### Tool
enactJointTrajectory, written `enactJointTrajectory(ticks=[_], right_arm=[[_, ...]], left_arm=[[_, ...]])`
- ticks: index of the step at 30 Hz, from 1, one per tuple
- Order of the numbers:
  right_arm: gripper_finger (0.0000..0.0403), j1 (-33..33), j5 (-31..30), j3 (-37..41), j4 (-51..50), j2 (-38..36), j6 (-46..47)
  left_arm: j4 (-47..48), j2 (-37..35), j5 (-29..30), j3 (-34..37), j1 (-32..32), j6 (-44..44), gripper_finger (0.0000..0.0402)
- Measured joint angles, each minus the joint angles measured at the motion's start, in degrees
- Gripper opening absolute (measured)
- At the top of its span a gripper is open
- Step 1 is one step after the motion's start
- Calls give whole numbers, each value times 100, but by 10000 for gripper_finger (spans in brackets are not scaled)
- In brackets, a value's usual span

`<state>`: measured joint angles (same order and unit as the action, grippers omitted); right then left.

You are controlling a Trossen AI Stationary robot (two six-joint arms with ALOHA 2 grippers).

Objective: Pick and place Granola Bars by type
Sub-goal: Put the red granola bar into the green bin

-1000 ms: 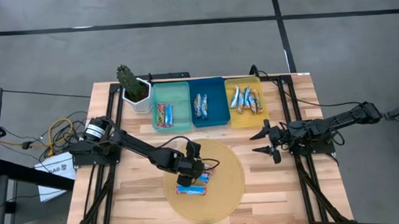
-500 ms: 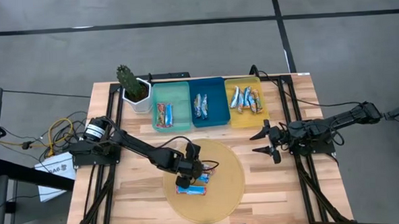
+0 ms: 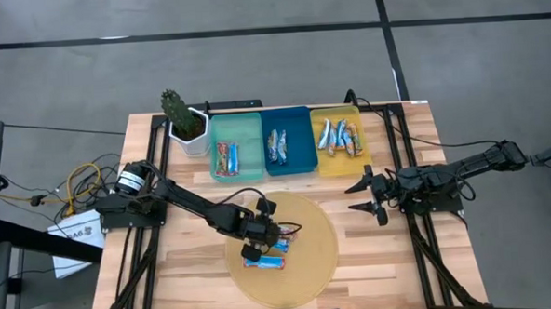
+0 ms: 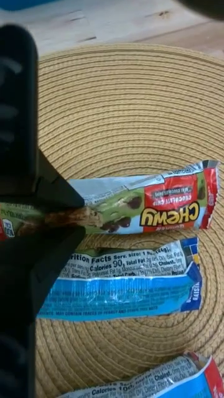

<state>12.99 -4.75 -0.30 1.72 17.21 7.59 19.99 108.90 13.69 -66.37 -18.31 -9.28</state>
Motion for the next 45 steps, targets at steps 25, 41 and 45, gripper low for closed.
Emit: enactJointTrajectory(ticks=[25,41,45], right_arm=[[234,0,0,0,0,-2,0],[234,0,1,0,-4,4,-1],[234,0,1,0,-4,7,-1]], left_arm=[[-1305,-54,355,4,-17,-249,0],[-3685,-1041,1017,356,35,-787,0],[-3599,-1450,1369,420,35,-911,0]])
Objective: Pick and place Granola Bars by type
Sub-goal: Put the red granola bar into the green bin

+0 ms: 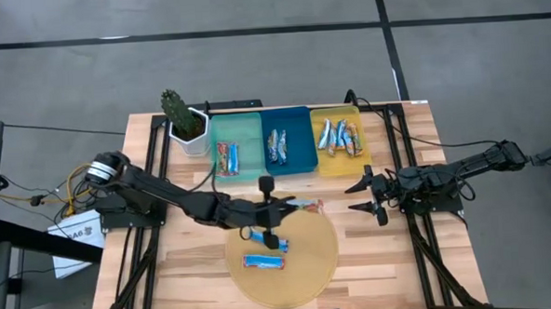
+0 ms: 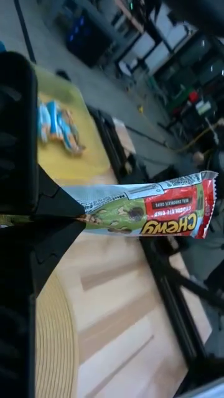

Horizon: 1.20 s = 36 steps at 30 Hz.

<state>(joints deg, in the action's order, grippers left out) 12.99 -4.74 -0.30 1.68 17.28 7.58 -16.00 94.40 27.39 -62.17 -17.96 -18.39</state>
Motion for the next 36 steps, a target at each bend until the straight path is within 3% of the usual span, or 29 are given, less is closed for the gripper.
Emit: enactJointTrajectory(ticks=[7,18,28,36], right_arm=[[234,0,-1,0,1,0,0],[234,0,1,0,4,-2,0],[234,-1,0,0,4,0,0],[234,0,-1,0,2,-2,-1]], left_arm=[[-69,-305,336,394,0,124,0],[-1104,-305,685,990,381,751,0],[-1275,-305,1750,1178,1151,1168,0],[-1107,-305,3156,1178,1661,1753,0]])
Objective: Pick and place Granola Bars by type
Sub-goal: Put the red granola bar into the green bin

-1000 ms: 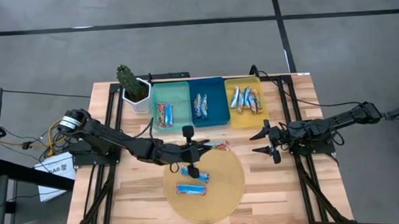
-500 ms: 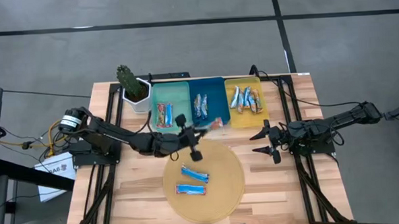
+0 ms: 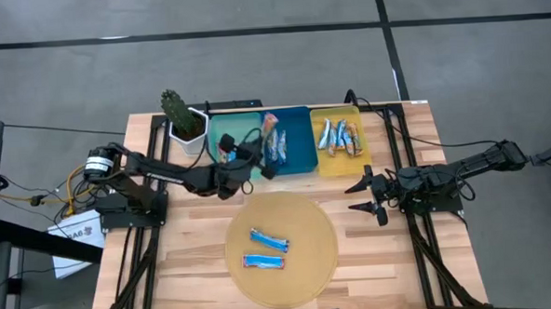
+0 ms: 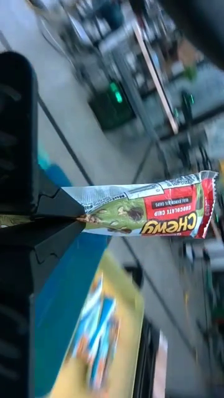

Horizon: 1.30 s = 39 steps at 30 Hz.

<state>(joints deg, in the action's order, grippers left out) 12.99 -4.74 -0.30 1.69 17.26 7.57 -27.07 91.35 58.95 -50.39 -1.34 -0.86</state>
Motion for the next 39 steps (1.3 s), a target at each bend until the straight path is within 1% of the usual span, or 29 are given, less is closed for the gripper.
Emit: enactJointTrajectory(ticks=[4,7,11,15,19,24,30,32,36,39], right_arm=[[234,0,1,0,2,0,2],[234,0,1,0,2,1,0],[234,0,1,0,2,0,0],[234,-1,1,0,2,0,2],[234,-2,1,0,1,1,2],[234,0,0,0,2,0,2],[234,0,1,0,2,2,0],[234,-2,1,0,2,0,0],[234,0,0,0,1,0,2],[234,0,1,0,2,0,1]], left_arm=[[142,0,532,0,147,238,0],[193,0,776,0,221,298,0],[242,0,843,0,319,387,0],[456,0,746,0,441,631,0],[859,0,273,0,631,1197,0],[1759,0,-661,0,1020,2325,0],[3048,0,-1102,0,1443,3468,0],[3360,0,-1463,0,1543,3763,0],[3850,0,-2382,0,1653,4211,0],[4104,0,-2704,-2,1650,4410,0]])
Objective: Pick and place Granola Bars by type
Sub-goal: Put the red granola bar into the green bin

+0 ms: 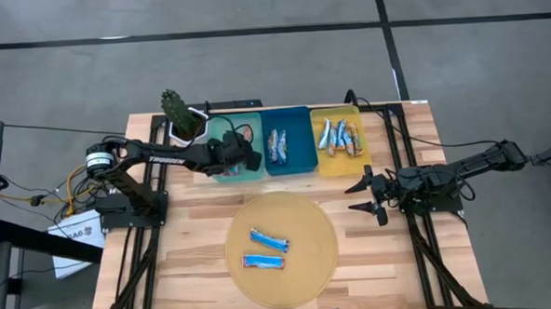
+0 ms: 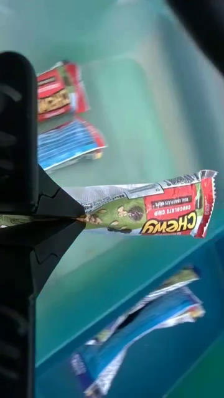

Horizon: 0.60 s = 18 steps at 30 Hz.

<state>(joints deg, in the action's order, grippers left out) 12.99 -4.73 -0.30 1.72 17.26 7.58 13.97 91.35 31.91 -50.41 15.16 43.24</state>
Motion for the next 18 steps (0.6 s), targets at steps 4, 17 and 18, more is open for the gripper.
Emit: enactJointTrajectory(ticks=[4,17,18], right_arm=[[234,0,0,0,0,0,1],[234,0,0,0,0,2,1],[234,0,0,-2,0,2,-1]], left_arm=[[159,0,-337,0,0,138,0],[464,0,-490,0,48,780,0],[492,0,-511,0,48,801,0]])
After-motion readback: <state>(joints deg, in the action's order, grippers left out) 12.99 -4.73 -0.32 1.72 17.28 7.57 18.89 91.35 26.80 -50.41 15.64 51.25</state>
